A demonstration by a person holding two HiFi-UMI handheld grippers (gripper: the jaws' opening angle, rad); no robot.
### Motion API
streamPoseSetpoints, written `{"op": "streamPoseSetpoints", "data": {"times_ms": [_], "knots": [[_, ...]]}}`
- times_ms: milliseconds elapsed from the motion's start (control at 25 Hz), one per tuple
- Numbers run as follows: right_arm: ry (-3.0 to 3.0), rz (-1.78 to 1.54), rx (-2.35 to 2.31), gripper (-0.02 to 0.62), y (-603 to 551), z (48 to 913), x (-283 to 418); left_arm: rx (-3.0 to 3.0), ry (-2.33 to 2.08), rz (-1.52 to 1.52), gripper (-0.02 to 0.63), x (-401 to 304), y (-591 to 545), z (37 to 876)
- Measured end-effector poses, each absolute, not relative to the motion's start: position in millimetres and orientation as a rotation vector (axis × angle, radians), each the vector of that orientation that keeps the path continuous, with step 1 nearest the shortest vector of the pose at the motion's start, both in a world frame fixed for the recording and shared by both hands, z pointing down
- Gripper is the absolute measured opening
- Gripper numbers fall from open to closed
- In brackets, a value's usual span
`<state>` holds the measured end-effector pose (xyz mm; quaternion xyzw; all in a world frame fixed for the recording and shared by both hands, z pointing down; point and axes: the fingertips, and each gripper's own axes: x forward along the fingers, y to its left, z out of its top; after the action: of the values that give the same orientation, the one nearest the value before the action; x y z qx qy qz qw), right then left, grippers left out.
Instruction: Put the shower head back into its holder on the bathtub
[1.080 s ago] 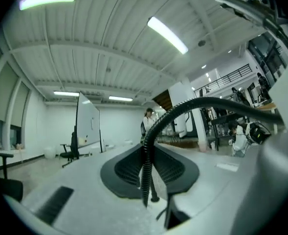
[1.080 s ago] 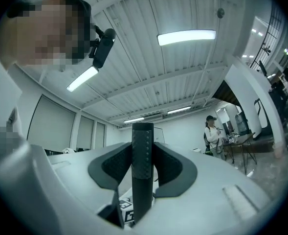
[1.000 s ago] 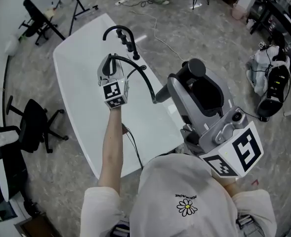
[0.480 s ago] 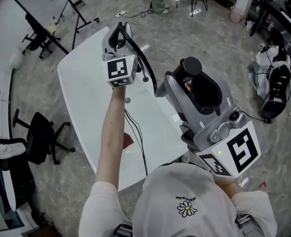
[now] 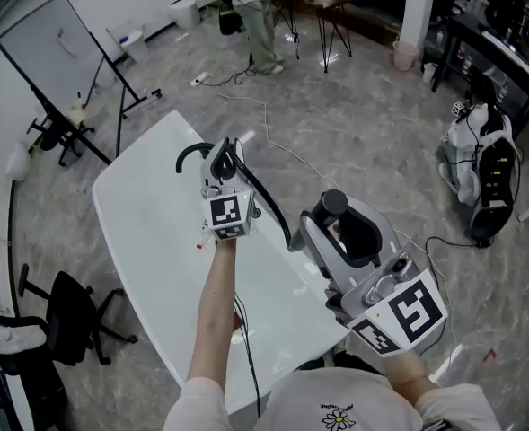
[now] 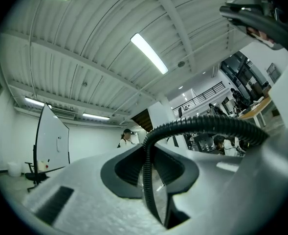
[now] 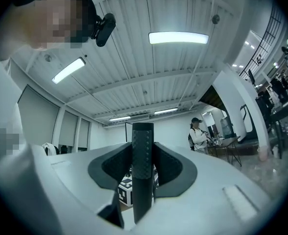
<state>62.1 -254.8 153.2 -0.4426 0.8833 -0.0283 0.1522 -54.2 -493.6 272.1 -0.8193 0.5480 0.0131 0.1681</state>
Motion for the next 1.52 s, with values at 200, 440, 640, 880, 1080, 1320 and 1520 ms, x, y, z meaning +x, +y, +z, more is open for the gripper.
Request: {"op": "streamPoseSetpoints", "data": {"times_ms": [200,440,640,880,1080,1320,1520], "knots": [[2.564,-0.133,-1.291,0.144,-291.8,178.7,53.6,-2.386,1.633,-0.015,0.060,-72.3,-525.8,332.2],[2.587,-0.181,-1.287,0.144,-334.0,208.9,43.2,-2.427,1.746,-0.074,0.060,-103.4,-553.5,404.4],[2.618,-0.171,-1.359,0.144,-362.5,224.0,45.4,-2.482,1.774,-0.126,0.060,-105.2,-554.4,452.5],[2.687,-0.165,-1.327,0.144,-364.9,224.4,49.0,-2.394,1.796,0.080,0.060,-103.0,-547.1,404.2],[2.751,-0.156,-1.152,0.144,-373.4,223.2,43.1,-2.256,1.735,0.039,0.060,-98.8,-546.7,350.5],[2.802,-0.185,-1.015,0.144,-398.3,233.0,42.3,-2.232,1.873,-0.069,0.060,-115.3,-570.6,382.2],[2.812,-0.226,-0.991,0.144,-415.7,247.0,39.7,-2.292,1.966,-0.184,0.060,-124.2,-573.7,441.3]]}}
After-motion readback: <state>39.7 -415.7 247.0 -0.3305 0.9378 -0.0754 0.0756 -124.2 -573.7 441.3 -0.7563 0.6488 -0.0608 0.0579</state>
